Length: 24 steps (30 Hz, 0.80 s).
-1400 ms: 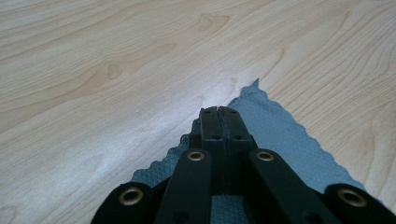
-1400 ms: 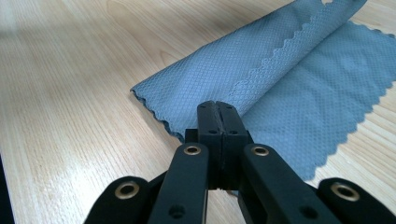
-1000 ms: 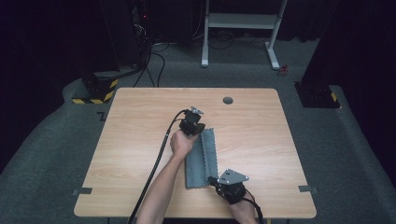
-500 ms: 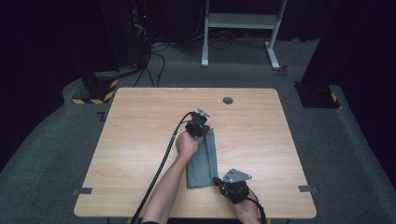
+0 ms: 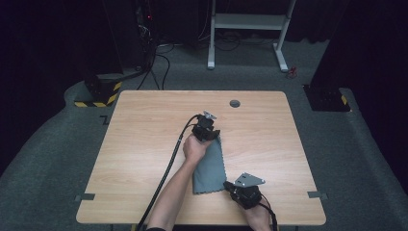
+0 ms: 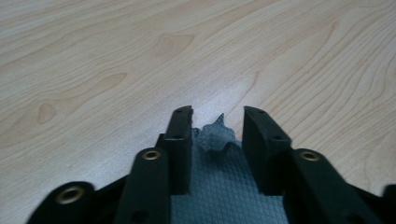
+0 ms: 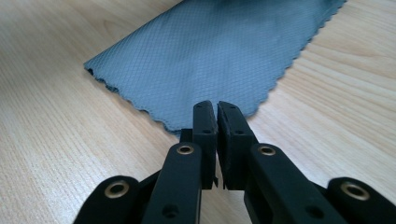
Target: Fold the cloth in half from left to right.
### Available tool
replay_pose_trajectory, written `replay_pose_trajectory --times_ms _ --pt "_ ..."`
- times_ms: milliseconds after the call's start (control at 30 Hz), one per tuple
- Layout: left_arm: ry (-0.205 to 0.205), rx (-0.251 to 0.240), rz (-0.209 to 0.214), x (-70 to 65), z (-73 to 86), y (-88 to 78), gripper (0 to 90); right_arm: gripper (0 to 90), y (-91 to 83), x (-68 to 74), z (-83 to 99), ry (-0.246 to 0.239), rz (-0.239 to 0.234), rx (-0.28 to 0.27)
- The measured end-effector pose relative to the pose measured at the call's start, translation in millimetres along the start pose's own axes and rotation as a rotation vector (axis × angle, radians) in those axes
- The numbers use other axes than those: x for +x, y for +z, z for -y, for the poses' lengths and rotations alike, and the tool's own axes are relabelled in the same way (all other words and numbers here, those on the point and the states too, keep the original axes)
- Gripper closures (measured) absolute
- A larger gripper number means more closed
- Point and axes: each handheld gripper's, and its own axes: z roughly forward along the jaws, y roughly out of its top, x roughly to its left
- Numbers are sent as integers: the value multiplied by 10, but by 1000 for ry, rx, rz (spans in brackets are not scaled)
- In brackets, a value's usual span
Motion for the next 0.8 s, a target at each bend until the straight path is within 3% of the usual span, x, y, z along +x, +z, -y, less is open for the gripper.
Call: replay_pose_trajectory --times_ms 167,200,233,333,633,700,800 --pt "2 -44 10 -13 35 -253 516 824 -93 -69 -41 2 13 -29" --pt "35 -32 5 -46 73 -315 507 820 -106 -87 -55 2 16 -36" --pt "73 -20 4 -102 135 -380 500 816 -109 -113 -73 -3 18 -40" --pt "117 -9 16 -199 297 -515 493 803 -42 -167 -107 -17 21 -20" --pt "133 16 103 -527 980 -980 456 745 120 -112 -97 -47 8 42" --pt "148 22 81 -571 1126 -1035 448 737 131 -93 -94 -54 5 42" --pt "135 35 57 -577 1289 -1073 446 727 121 -74 -88 -65 11 47"
